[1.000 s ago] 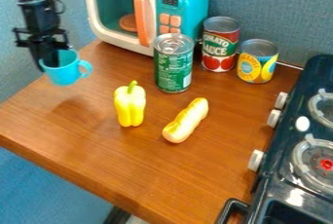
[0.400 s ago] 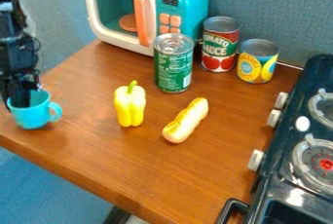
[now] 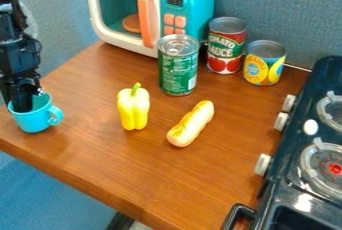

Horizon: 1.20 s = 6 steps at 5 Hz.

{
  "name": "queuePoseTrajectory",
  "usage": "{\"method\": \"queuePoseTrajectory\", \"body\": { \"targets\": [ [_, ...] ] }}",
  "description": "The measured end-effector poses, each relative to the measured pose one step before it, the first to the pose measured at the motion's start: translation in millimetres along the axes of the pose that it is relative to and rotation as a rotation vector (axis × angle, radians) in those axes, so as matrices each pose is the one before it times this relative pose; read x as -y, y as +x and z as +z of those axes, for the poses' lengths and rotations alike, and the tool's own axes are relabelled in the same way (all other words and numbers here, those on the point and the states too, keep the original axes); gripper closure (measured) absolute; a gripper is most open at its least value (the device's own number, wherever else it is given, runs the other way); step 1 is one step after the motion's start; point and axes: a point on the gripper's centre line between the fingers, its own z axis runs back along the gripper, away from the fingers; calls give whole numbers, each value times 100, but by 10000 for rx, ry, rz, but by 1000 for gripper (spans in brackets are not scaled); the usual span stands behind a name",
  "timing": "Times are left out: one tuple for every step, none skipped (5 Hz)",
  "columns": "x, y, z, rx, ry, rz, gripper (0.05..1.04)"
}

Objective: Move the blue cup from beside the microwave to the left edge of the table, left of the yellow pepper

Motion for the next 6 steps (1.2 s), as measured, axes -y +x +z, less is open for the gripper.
{"method": "queuePoseTrajectory", "body": {
  "targets": [
    [-104, 357, -383, 325, 91, 300, 752],
    [685, -12, 988, 495, -111, -52, 456],
    [679, 332, 3567, 1125, 260, -187, 160],
    [184, 111, 1508, 318, 208, 44, 76],
    [1867, 2783, 1502, 406, 212, -572, 80],
    [3333, 5073, 419, 118, 259, 93, 83]
  ]
}}
